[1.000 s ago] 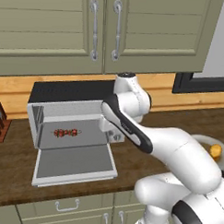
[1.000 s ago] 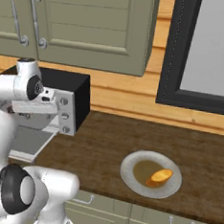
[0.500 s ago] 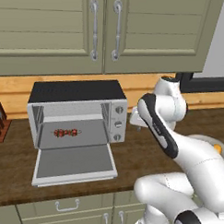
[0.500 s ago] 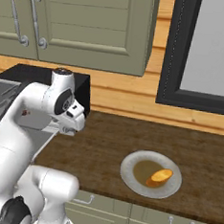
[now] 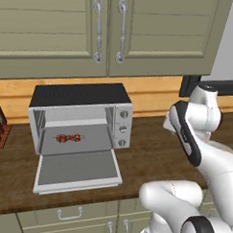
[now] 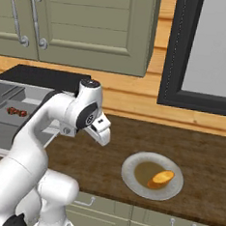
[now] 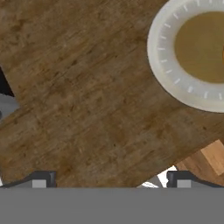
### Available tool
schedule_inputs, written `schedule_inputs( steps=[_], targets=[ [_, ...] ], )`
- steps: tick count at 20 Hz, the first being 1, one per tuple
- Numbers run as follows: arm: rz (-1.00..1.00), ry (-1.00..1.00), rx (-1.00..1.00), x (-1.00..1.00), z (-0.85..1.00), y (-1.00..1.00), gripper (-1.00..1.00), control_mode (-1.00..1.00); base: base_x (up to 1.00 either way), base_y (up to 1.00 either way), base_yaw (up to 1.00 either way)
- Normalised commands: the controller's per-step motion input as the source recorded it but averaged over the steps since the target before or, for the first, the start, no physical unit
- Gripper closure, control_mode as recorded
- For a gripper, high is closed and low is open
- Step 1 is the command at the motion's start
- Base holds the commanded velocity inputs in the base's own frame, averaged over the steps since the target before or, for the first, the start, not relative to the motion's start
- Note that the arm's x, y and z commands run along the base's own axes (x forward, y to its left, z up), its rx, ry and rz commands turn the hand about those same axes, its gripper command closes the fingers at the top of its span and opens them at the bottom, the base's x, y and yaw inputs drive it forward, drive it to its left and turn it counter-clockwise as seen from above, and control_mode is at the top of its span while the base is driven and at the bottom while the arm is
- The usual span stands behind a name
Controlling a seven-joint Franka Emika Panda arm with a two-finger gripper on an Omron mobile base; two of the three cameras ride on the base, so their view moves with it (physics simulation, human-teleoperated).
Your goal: Pick up the kebab skewer and baguette bread, and place them inside the toaster oven. Close the toaster oven door and start by setting the timer.
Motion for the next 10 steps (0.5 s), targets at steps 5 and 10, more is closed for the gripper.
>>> schedule_inputs(
  steps=[5, 10],
  targets=[
    [-0.03, 0.03, -0.04, 0.00, 0.00, -1.00, -1.00, -1.00, 0.00, 0.00, 0.00],
    [-0.01, 0.06, -0.02, -0.04, 0.00, -0.96, -1.00, -1.00, 0.00, 0.00, 0.00]
  ],
)
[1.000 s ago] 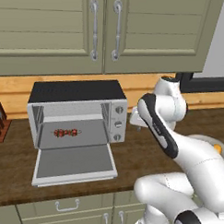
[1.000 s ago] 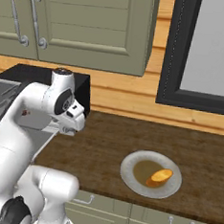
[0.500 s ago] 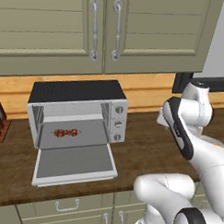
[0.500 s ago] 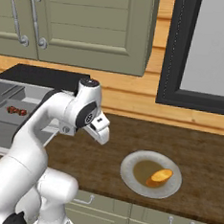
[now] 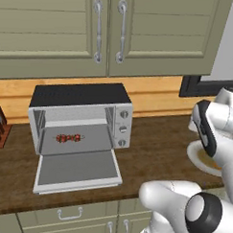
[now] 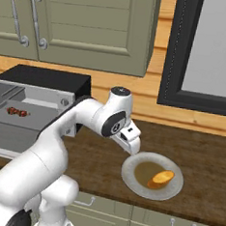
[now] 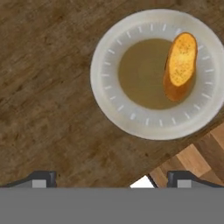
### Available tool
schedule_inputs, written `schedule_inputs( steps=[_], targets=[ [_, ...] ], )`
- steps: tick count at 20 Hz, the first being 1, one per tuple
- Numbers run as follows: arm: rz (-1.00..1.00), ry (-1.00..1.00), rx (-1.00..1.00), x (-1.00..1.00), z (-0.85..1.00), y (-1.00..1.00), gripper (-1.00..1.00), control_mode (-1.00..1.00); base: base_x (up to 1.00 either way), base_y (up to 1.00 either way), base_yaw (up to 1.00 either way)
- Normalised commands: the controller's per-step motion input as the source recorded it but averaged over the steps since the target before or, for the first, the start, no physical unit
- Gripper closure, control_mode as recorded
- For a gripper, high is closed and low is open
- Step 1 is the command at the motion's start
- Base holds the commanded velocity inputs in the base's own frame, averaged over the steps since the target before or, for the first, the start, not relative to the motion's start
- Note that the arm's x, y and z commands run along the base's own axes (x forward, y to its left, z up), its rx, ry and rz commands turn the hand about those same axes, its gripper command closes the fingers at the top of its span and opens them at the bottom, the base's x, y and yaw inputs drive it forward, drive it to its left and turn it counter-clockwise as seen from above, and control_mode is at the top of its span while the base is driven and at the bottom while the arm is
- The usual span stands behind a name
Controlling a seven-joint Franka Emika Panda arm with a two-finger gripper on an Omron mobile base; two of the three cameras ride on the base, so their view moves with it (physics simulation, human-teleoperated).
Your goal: Pick up the kebab skewer and baguette bread, and place them inside the toaster oven. Close the toaster oven door and start by setting the timer.
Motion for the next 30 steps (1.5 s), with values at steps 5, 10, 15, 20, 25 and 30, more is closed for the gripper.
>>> schedule_inputs(
  steps=[5, 10, 15, 20, 25, 30],
  targets=[
    [0.00, 0.02, 0.00, -0.04, -0.14, -0.66, -1.00, -1.00, 0.00, 0.00, 0.00],
    [0.00, 0.00, 0.00, 0.00, -0.24, -0.60, -1.00, -1.00, 0.00, 0.00, 0.00],
    [0.00, 0.00, 0.00, 0.00, -0.35, -0.38, -1.00, -1.00, 0.00, 0.00, 0.00],
    [0.00, 0.00, 0.00, 0.00, -0.40, -0.58, -1.00, -1.00, 0.00, 0.00, 0.00],
    [0.00, 0.00, 0.00, 0.05, -0.18, -0.33, -1.00, -1.00, 0.00, 0.00, 0.00],
    [0.00, 0.00, 0.00, 0.27, -0.10, -0.18, -1.00, -1.00, 0.00, 0.00, 0.00]
  ],
)
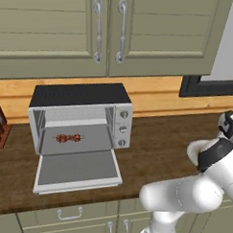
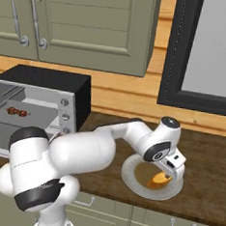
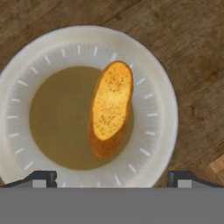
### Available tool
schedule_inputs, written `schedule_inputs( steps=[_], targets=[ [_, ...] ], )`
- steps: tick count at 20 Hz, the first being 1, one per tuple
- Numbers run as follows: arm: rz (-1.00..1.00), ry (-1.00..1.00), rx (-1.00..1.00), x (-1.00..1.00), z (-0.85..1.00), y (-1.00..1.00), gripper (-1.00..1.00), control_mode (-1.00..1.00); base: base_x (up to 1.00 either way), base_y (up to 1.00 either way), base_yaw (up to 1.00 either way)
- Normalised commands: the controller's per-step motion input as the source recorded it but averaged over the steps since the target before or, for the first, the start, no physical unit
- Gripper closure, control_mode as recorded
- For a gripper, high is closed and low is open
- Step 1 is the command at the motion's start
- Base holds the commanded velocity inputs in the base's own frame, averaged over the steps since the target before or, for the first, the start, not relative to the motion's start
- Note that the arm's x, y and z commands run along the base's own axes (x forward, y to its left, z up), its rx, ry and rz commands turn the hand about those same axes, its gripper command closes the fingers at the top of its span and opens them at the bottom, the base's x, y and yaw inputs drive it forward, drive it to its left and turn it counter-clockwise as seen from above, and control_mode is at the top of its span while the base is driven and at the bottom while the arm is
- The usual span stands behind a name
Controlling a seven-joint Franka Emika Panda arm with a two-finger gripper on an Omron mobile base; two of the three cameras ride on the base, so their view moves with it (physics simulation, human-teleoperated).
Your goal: Pick up the kebab skewer and baguette bread, and place them inside the toaster oven. Close the toaster oven door and start by setting the timer.
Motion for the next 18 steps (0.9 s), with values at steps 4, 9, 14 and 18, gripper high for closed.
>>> schedule_inputs(
  steps=[4, 9, 14, 18],
  targets=[
    [0.00, 0.00, 0.00, 0.39, -0.09, -0.01, -1.00, -1.00, 0.00, 0.00, 0.00],
    [0.00, 0.00, 0.00, 0.11, -0.26, -0.12, -1.00, -1.00, 0.00, 0.00, 0.00],
    [0.00, 0.00, 0.00, 0.00, -0.29, -0.04, -1.00, -1.00, 0.00, 0.00, 0.00],
    [0.00, 0.00, 0.00, 0.00, -0.21, 0.00, -1.00, -1.00, 0.00, 0.00, 0.00]
  ],
)
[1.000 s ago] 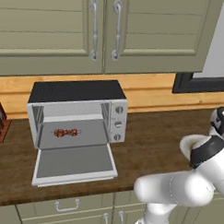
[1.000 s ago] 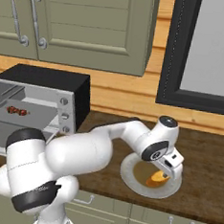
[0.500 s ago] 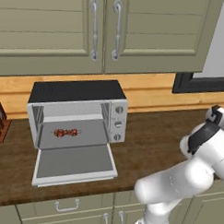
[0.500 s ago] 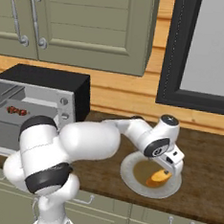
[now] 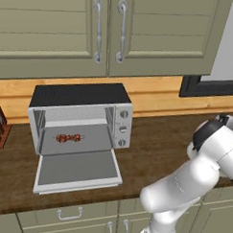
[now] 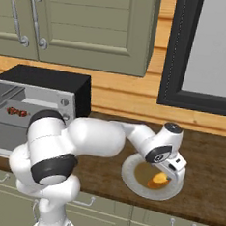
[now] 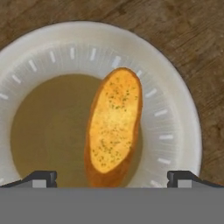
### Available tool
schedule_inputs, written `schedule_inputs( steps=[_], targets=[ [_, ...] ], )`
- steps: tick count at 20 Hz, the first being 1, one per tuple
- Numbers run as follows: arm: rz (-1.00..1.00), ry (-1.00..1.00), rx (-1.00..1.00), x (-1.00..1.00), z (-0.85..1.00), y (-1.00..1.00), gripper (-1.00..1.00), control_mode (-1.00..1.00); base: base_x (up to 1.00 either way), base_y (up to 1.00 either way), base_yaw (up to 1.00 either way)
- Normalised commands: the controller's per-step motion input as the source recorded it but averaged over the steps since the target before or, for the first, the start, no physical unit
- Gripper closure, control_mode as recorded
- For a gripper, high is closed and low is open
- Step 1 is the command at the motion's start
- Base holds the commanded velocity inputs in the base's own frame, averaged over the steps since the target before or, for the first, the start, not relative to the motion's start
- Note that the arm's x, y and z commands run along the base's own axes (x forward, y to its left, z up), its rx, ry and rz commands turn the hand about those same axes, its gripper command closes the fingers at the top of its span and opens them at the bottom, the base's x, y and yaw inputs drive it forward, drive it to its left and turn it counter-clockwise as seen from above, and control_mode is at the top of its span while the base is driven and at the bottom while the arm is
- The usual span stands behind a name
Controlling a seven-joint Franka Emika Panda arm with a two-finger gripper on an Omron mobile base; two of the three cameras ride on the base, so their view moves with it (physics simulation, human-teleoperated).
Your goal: Pick up the kebab skewer and baguette bread, and place them inside the toaster oven. Close the toaster oven door and start by setting the timer.
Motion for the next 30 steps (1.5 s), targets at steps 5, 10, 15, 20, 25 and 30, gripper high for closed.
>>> schedule_inputs(
  steps=[5, 10, 15, 20, 25, 30],
  targets=[
    [0.00, 0.00, 0.00, 0.00, -0.24, 0.00, -1.00, -1.00, 0.00, 0.00, 0.00],
    [0.00, 0.00, 0.00, 0.00, -0.20, -0.01, -1.00, -1.00, 0.00, 0.00, 0.00],
    [0.00, 0.00, 0.00, 0.00, -0.18, 0.00, -1.00, -1.00, 0.00, 0.00, 0.00],
    [0.00, 0.00, 0.00, 0.00, -0.20, -0.02, -1.00, -1.00, 0.00, 0.00, 0.00],
    [0.00, 0.00, 0.00, 0.03, -0.15, -0.04, -1.00, -1.00, 0.00, 0.00, 0.00],
    [0.00, 0.00, 0.00, 0.15, 0.00, -0.09, -1.00, -1.00, 0.00, 0.00, 0.00]
  ],
)
